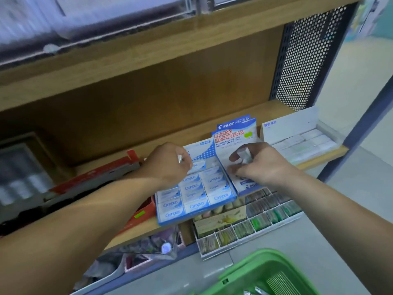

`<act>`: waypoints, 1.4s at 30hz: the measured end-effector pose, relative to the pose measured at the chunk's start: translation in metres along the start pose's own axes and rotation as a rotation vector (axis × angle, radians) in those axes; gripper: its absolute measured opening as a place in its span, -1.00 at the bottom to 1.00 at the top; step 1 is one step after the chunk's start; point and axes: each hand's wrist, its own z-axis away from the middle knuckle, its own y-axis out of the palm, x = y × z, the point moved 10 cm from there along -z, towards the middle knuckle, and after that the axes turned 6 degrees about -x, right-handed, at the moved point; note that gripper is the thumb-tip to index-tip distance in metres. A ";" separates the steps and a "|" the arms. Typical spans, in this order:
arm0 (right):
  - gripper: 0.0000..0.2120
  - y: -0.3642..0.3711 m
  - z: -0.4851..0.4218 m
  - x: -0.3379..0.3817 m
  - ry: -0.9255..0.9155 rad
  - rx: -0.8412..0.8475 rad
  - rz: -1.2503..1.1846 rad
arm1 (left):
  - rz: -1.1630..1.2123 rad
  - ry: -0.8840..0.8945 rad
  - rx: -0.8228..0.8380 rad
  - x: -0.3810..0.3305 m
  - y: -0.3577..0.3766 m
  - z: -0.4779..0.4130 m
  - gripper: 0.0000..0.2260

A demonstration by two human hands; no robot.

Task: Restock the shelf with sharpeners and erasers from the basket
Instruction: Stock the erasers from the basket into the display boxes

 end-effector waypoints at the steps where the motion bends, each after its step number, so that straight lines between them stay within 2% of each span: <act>1: -0.87 -0.001 -0.002 -0.001 -0.001 -0.015 0.004 | -0.011 0.009 -0.001 -0.002 0.005 -0.003 -0.86; 3: -0.84 -0.003 -0.008 -0.007 -0.012 -0.042 0.006 | -0.025 0.018 -0.009 -0.004 0.015 -0.010 -0.85; 8: -0.64 0.014 -0.009 -0.018 0.021 0.049 0.125 | -0.100 0.029 -0.041 -0.009 0.029 -0.018 -0.82; 11: -0.69 0.017 -0.009 -0.021 0.053 0.082 0.259 | -0.153 0.038 -0.056 -0.014 0.036 -0.019 -0.82; 15: -0.68 0.017 -0.011 -0.024 0.090 0.087 0.253 | -0.195 0.081 -0.116 -0.019 0.035 -0.017 -0.96; 19: -0.70 0.016 -0.009 -0.026 0.109 0.101 0.256 | -0.245 0.096 -0.030 -0.016 0.041 -0.016 -0.92; 22: -0.72 0.014 -0.010 -0.025 0.113 0.062 0.212 | -0.109 0.096 0.062 -0.017 0.042 -0.015 -0.90; 25: -0.81 0.009 -0.008 -0.008 0.091 -0.005 0.028 | 0.163 0.007 0.087 -0.013 0.034 -0.009 -0.83; 27: -0.86 0.012 0.000 0.004 0.122 0.027 -0.096 | 0.439 -0.159 0.112 -0.007 0.031 0.001 -0.71; 30: -0.75 0.031 0.015 0.021 0.149 0.177 -0.172 | 0.720 -0.303 0.131 -0.009 0.025 0.019 -0.66; 32: -0.74 0.045 0.025 0.034 0.146 0.280 -0.226 | 0.697 -0.294 0.139 -0.012 0.023 0.025 -0.63; 34: -0.72 0.054 0.029 0.038 0.150 0.307 -0.303 | 0.621 -0.268 0.149 -0.013 0.025 0.027 -0.61; 38: -0.70 0.042 0.018 0.026 0.175 0.113 -0.372 | 0.569 -0.231 0.203 -0.020 0.028 0.032 -0.62; 42: -0.79 0.038 0.016 0.018 0.208 0.130 -0.337 | 0.610 -0.196 0.210 -0.018 0.022 0.030 -0.58</act>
